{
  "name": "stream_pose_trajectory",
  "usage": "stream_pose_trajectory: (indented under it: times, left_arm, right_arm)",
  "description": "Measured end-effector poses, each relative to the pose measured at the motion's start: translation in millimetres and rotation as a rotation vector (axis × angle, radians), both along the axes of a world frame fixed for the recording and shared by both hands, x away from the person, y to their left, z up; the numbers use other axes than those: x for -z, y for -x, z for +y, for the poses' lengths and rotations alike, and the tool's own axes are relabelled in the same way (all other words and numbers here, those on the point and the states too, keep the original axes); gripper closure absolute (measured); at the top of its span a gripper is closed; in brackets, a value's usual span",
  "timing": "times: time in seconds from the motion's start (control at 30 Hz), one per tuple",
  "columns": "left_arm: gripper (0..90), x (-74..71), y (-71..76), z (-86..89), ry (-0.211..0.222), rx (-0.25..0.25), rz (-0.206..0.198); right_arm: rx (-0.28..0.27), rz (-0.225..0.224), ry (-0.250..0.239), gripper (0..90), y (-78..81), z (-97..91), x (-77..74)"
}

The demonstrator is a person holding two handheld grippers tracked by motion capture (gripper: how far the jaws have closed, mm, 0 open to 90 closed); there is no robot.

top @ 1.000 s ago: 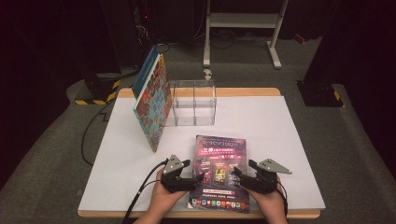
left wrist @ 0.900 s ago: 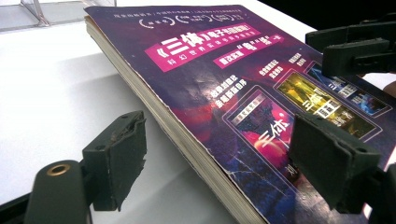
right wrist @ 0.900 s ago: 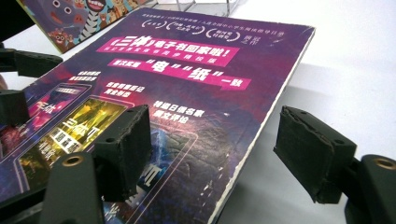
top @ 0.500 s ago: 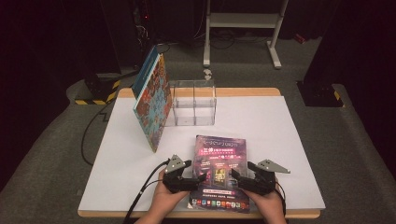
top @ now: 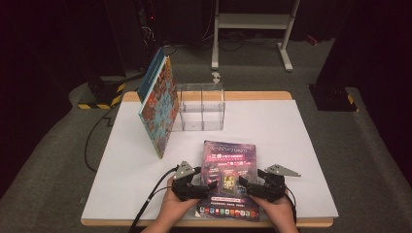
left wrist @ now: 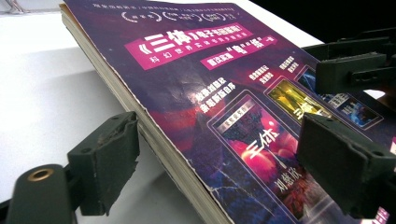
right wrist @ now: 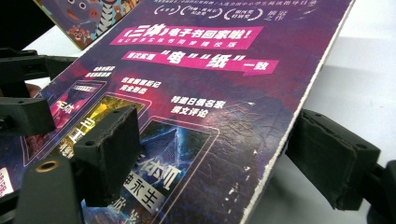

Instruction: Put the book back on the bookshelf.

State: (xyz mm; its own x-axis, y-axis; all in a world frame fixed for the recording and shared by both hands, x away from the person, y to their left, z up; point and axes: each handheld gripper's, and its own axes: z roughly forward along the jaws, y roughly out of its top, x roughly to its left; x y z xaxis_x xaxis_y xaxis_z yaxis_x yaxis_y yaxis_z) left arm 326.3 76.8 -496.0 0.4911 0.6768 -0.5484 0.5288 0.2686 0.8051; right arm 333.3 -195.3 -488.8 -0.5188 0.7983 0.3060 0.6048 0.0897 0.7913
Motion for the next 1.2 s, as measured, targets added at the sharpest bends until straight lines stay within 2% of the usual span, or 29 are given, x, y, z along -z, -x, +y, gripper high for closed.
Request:
stream_pose_trajectory:
  times: [0.2, 0.43, 0.57, 0.87, 1.0, 1.07, 1.2]
  left_arm:
    - [12.1, 0.0, 0.1, 0.1, -0.009, 0.003, -0.001]
    - [12.1, -0.2, 0.3, 0.1, -0.024, 0.009, -0.006]
    - [12.1, -0.1, 0.4, -0.3, -0.023, 0.007, -0.006]
    - [10.4, 0.7, -0.6, -1.2, -0.017, 0.004, 0.004]
    - [9.6, 1.1, -2.2, -0.6, -0.012, 0.012, 0.019]
    - [8.0, 1.4, -4.7, 0.0, -0.009, 0.017, 0.040]
    - [6.2, 2.0, -8.3, 0.3, -0.003, 0.025, 0.071]
  right_arm:
    - [0.001, 0.008, 0.016, 19.0, -0.1, 1.0, -2.6]
    - [0.013, -0.015, 0.049, 30.2, 1.6, -1.7, -7.8]
    - [0.021, -0.008, 0.054, 39.4, 0.2, -4.3, -11.1]
    - [0.025, -0.071, 0.111, 60.8, 6.7, -6.1, -20.6]
    - [0.025, -0.117, 0.132, 66.4, 11.5, -3.9, -22.9]
    - [0.024, -0.144, 0.143, 68.0, 13.9, -2.4, -24.1]
    - [0.023, -0.170, 0.154, 69.4, 16.7, -0.6, -25.1]
